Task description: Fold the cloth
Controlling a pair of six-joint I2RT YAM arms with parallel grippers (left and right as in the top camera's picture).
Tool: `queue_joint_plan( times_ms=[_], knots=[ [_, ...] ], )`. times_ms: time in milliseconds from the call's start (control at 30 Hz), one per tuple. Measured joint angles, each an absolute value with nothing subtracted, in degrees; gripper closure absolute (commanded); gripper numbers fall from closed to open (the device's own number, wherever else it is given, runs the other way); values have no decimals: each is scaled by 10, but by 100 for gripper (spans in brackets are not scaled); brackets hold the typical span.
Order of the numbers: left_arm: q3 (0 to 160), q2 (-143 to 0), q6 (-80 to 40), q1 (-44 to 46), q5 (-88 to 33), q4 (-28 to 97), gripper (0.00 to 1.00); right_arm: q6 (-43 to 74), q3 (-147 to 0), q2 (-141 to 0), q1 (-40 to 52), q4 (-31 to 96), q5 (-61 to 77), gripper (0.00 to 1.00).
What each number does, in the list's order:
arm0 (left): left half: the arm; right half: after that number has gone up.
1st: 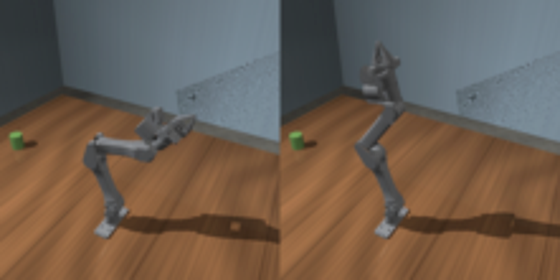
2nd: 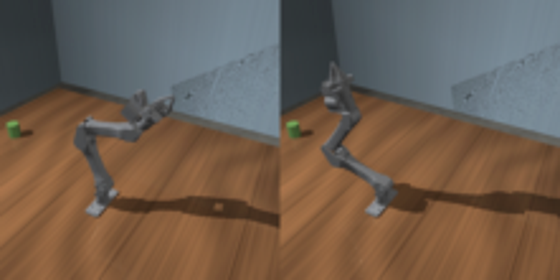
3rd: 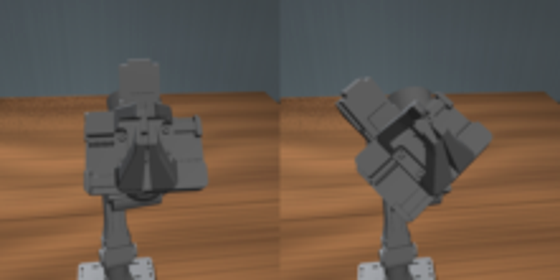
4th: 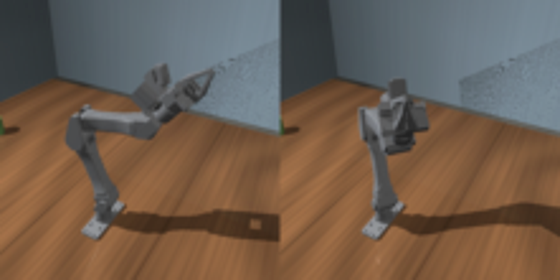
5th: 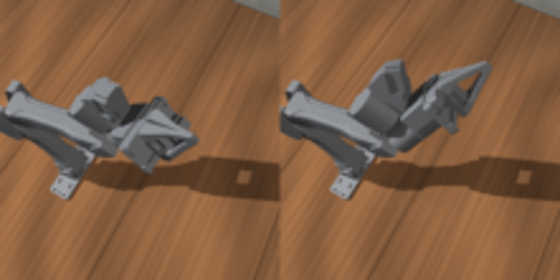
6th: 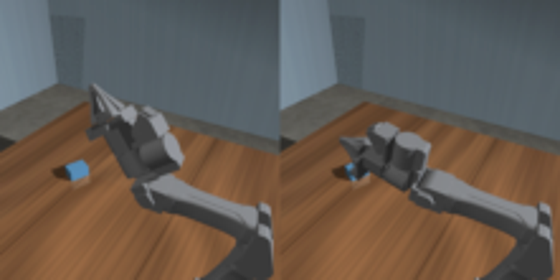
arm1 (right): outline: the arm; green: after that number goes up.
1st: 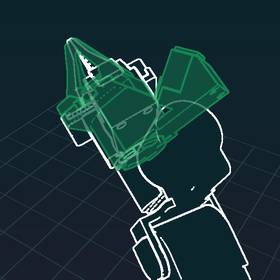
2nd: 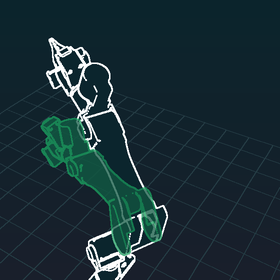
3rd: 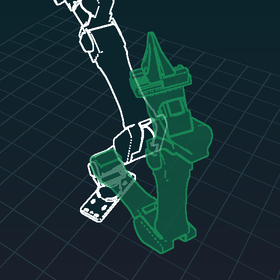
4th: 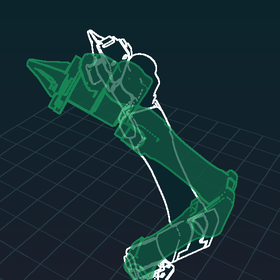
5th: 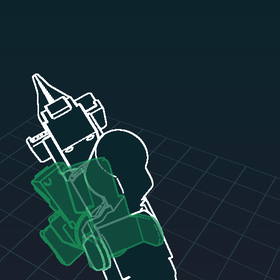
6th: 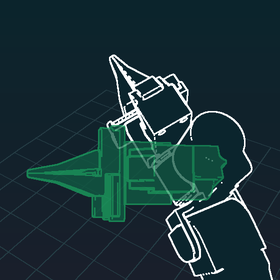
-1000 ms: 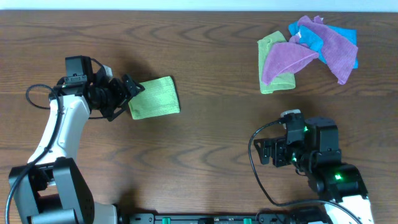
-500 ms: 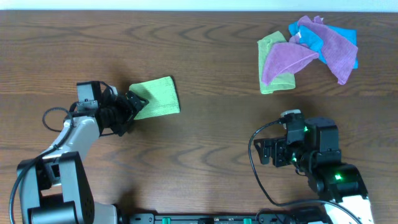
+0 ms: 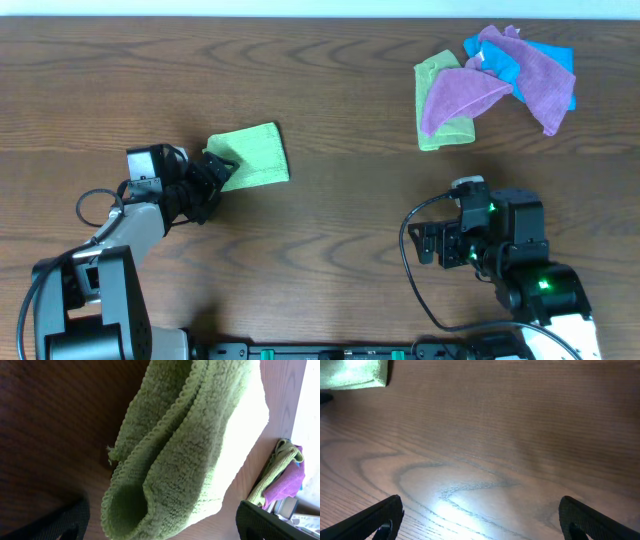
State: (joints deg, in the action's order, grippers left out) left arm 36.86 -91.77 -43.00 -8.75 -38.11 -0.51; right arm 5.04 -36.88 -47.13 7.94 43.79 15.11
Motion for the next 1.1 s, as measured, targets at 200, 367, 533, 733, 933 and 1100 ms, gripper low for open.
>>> queue_joint_plan(
  times_ms=[200,367,533,733,933,1100],
  knots=[
    [364,-918,-438,-77,-362,-34,5,50,-369,-471,79,438,151,1],
    [362,-929,-453,-56,-349,-75,5,50,-369,-471,79,438,151,1],
    [366,-948,-466,-40,-350,-113,7,50,-369,-471,79,438,151,1],
    [371,-984,-470,-37,-341,-165,48,51,-369,-471,79,438,150,1],
    [370,-1023,-465,-37,-334,-205,94,51,-369,-471,79,438,150,1],
    [366,-1034,-456,-37,-338,-228,94,51,-368,-471,79,438,149,1]
  ],
)
